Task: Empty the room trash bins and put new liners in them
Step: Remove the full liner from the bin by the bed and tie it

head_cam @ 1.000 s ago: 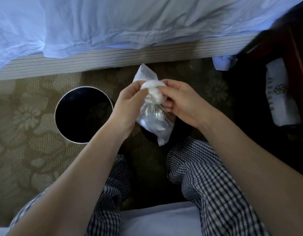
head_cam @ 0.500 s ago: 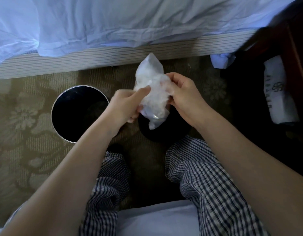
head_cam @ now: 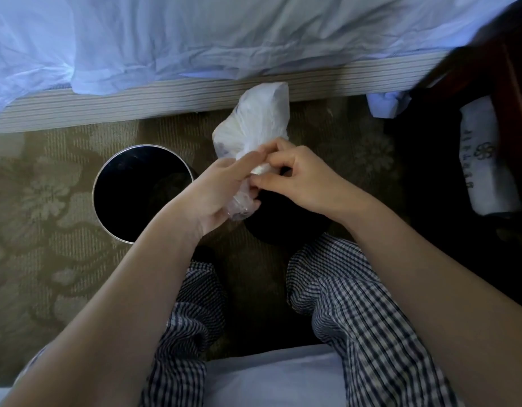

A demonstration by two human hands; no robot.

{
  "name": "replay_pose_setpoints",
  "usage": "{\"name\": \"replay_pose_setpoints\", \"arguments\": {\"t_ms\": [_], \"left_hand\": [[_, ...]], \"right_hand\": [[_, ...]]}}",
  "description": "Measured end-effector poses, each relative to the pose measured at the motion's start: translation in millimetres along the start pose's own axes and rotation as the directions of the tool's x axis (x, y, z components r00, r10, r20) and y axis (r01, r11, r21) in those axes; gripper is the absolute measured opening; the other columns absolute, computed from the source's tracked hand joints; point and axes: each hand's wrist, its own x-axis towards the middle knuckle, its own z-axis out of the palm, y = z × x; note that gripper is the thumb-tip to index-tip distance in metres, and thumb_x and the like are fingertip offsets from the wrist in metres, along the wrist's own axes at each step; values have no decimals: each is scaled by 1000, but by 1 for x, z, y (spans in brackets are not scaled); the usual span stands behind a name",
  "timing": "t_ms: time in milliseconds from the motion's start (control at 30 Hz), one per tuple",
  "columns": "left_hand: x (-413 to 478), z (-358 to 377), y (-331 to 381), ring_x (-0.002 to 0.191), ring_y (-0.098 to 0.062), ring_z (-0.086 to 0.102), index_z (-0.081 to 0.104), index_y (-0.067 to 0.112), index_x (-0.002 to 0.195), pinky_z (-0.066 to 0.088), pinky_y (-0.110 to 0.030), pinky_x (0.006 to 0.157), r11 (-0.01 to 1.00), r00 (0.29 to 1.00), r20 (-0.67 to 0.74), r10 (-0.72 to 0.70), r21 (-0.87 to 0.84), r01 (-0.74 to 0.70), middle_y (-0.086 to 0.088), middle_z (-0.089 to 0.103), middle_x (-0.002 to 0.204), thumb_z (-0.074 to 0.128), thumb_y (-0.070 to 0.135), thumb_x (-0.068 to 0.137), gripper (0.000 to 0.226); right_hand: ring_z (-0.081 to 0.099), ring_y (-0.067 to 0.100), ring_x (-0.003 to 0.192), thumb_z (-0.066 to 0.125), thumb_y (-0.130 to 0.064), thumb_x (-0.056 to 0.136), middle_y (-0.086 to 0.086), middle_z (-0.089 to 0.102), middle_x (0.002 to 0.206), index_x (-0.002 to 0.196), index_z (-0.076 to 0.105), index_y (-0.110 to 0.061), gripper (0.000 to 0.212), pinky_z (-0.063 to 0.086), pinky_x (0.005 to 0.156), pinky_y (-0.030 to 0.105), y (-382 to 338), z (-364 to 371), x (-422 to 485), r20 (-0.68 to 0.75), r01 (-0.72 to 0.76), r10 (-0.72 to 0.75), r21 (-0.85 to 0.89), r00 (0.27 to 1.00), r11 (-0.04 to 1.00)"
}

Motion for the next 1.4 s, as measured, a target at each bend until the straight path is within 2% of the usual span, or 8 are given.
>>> {"name": "replay_pose_setpoints", "arguments": {"t_ms": [133, 267, 400, 567, 867, 1133, 1267, 1400], "left_hand": [[4, 1, -1, 46, -6, 32, 63, 13, 69, 31, -19, 46, 984, 997, -61, 48, 172, -36, 8, 33, 50, 47, 37, 97, 40], [5, 4, -5, 45, -9, 38, 58, 13, 68, 36, -25, 48, 885, 991, -86, 101, 462, -50, 9, 39, 48, 45, 28, 99, 37], [4, 0, -5, 48, -14, 40, 63, 13, 69, 35, -37, 60, 828, 995, -66, 81, 560, -30, 11, 40, 44, 46, 27, 98, 35], [2, -4, -6, 57, -21, 39, 68, 14, 73, 36, -37, 62, 784, 999, -11, 44, 620, -28, 5, 41, 51, 48, 30, 96, 35], [-1, -25, 13, 44, -8, 26, 60, 12, 71, 23, -22, 45, 826, 995, -21, 94, 560, -67, 8, 30, 48, 48, 24, 98, 31], [-9, -53, 16, 44, -8, 31, 58, 13, 71, 27, -16, 39, 747, 987, -77, 141, 663, -55, 10, 33, 46, 47, 24, 98, 31], [2, -58, 4, 57, -15, 49, 63, 18, 80, 43, -26, 52, 572, 965, -177, 194, 819, 36, 4, 48, 62, 45, 25, 96, 26], [10, -69, -13, 98, -25, 49, 64, 22, 92, 36, -37, 79, 185, 911, -292, 292, 951, 246, -1, 52, 93, 44, 32, 94, 22]], "right_hand": [[51, 5, 65, 59, -12, 91, -1, 55, 69, 86, 64, 6, 20, 40, 61, 17, 6, -6, 2, -226, -50, 81, 141, 971, 989], [53, -5, 74, 66, -12, 86, -12, 57, 91, 94, 69, -17, 10, 41, 71, 11, 15, -10, 6, -459, 40, -44, -19, 887, 999], [55, -6, 75, 60, -10, 88, -17, 59, 95, 104, 70, -14, 20, 42, 72, 8, 13, -6, 4, -353, 159, -215, -180, 910, 971], [56, -7, 55, 39, -18, 102, -9, 58, 73, 119, 57, -22, 25, 42, 50, 11, 7, -5, -2, -13, -55, 54, -80, 998, 995], [44, 2, 58, 41, -40, 98, -9, 44, 61, 72, 53, -21, 34, 35, 61, 27, 14, -11, 1, -56, -127, 116, -242, 992, 962], [57, 3, 85, 49, -40, 94, -10, 61, 85, 93, 63, -26, 20, 42, 71, 22, 18, -19, 11, -77, -148, 131, -278, 988, 949], [53, 0, 81, 52, -35, 95, -15, 58, 82, 98, 62, -26, 14, 38, 67, 16, 21, -8, 20, -61, -162, 150, -344, 987, 925], [53, 7, 93, 54, -31, 95, -8, 60, 97, 108, 61, -21, 18, 41, 72, 20, 21, 19, 40, -78, -159, 141, -338, 987, 927]]}}
